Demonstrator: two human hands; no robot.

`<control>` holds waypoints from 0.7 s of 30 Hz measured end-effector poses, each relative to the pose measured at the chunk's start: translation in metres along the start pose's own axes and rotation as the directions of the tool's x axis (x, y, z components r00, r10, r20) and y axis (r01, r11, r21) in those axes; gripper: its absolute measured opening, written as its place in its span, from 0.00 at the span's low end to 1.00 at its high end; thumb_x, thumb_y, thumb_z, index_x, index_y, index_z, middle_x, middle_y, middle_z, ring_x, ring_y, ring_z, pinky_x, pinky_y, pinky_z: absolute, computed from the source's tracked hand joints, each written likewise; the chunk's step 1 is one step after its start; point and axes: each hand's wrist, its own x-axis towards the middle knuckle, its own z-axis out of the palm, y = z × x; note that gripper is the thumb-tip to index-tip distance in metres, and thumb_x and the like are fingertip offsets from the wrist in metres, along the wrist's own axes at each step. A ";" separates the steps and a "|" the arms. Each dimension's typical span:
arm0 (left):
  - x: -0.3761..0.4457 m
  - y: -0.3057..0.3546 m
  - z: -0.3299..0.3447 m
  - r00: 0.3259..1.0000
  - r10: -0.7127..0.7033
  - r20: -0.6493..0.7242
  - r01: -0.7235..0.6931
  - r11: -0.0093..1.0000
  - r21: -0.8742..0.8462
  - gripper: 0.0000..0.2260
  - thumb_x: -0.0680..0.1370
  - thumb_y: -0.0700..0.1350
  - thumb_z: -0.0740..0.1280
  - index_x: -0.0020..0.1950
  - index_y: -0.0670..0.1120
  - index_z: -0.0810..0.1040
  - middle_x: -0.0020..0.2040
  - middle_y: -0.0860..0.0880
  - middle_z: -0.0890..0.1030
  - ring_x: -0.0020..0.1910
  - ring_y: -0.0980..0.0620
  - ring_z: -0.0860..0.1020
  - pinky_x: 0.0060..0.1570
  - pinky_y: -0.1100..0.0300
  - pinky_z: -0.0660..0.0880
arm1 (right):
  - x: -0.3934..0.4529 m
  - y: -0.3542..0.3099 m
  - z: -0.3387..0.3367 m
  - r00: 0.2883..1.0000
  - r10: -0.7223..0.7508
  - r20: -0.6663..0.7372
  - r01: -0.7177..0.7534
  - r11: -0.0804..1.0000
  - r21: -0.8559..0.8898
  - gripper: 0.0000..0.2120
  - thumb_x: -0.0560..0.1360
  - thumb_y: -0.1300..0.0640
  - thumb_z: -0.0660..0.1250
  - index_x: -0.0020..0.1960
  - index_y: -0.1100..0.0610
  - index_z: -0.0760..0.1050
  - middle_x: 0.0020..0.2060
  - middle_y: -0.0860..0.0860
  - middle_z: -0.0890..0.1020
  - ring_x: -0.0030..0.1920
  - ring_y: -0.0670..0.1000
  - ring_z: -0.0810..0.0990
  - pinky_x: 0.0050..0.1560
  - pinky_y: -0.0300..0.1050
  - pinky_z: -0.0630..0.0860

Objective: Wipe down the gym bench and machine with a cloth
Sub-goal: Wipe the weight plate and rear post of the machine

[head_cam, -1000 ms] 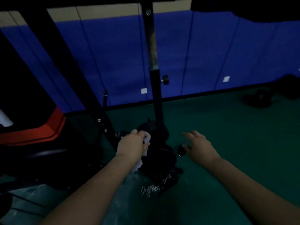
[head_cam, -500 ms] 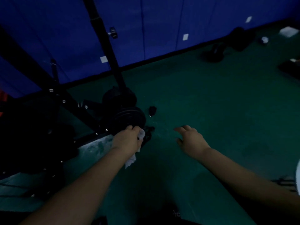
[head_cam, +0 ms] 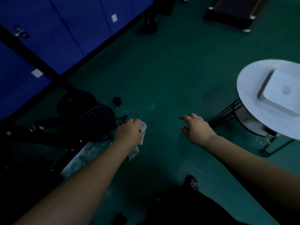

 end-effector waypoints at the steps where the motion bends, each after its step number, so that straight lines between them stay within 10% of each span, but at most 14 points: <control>1: -0.002 0.011 0.003 1.000 0.026 0.002 -0.026 1.000 0.003 0.17 0.79 0.53 0.62 0.65 0.49 0.70 0.57 0.46 0.74 0.48 0.45 0.76 0.43 0.54 0.75 | -0.009 0.010 0.002 1.000 0.023 -0.008 -0.023 1.000 0.006 0.22 0.79 0.49 0.60 0.71 0.51 0.65 0.64 0.54 0.71 0.64 0.58 0.69 0.61 0.54 0.71; 21: 0.003 0.345 0.058 0.998 0.053 -0.031 -0.055 0.997 -0.054 0.16 0.78 0.55 0.62 0.65 0.53 0.69 0.58 0.50 0.74 0.50 0.47 0.76 0.43 0.55 0.73 | -0.107 0.327 -0.079 0.992 0.063 -0.112 -0.054 0.995 0.081 0.19 0.78 0.53 0.63 0.69 0.53 0.70 0.62 0.55 0.73 0.62 0.59 0.71 0.60 0.52 0.72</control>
